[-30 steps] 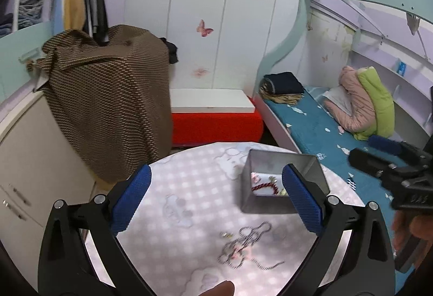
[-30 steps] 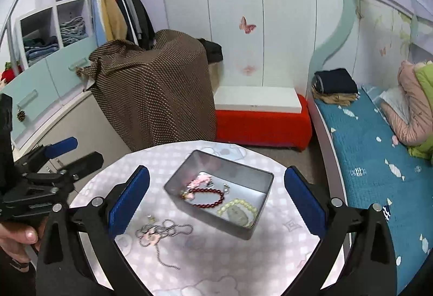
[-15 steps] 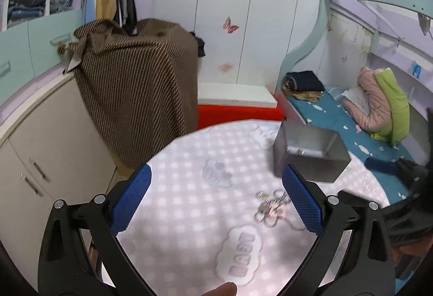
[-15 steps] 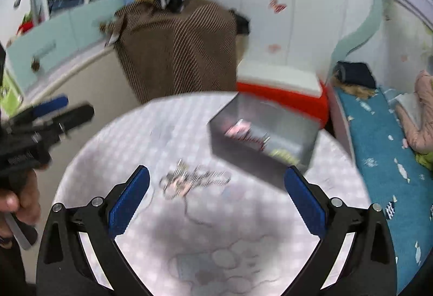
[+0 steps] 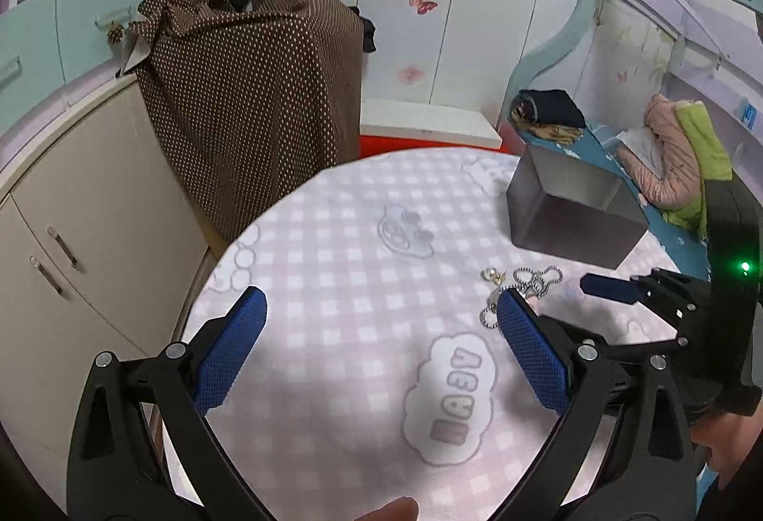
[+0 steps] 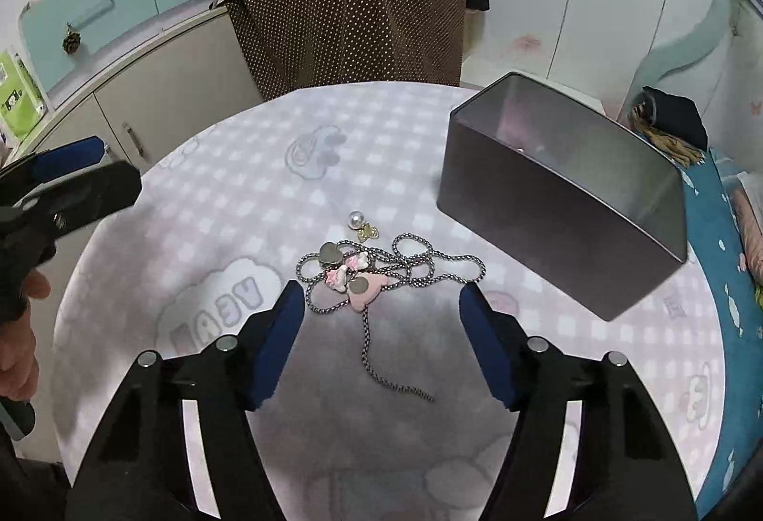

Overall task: Organize jewelry
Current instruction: 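Move both grippers back over the silver ball-chain necklace, then grasp the silver ball chain near its pink charm with the right gripper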

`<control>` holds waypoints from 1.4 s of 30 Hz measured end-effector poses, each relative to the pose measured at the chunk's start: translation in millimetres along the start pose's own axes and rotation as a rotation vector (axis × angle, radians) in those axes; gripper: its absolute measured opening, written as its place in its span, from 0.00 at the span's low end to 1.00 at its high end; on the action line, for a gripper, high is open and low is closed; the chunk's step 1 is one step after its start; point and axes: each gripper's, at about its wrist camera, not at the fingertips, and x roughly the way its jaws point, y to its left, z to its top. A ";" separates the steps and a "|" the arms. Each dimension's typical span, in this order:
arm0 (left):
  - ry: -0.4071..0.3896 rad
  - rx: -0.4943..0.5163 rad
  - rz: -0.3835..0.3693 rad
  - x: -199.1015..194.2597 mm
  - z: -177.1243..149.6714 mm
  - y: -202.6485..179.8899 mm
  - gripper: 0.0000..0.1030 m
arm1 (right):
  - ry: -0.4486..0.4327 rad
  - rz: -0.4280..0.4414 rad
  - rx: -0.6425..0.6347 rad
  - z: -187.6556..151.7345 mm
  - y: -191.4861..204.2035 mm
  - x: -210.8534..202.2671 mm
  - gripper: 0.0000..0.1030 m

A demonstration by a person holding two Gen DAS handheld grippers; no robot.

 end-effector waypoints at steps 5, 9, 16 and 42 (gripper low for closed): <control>0.010 0.000 -0.008 5.6 -1.4 -2.6 0.94 | 0.010 0.015 -0.020 2.7 1.0 8.7 0.55; 0.015 -0.001 -0.010 8.3 -1.4 -4.1 0.94 | 0.031 0.024 -0.033 4.2 0.3 19.2 0.39; 0.026 0.001 -0.008 12.2 -3.3 -5.6 0.94 | 0.023 0.037 -0.062 0.9 2.7 20.4 0.25; 0.042 -0.001 -0.017 16.7 -7.0 -8.5 0.94 | 0.035 0.094 -0.120 9.1 9.5 24.6 0.20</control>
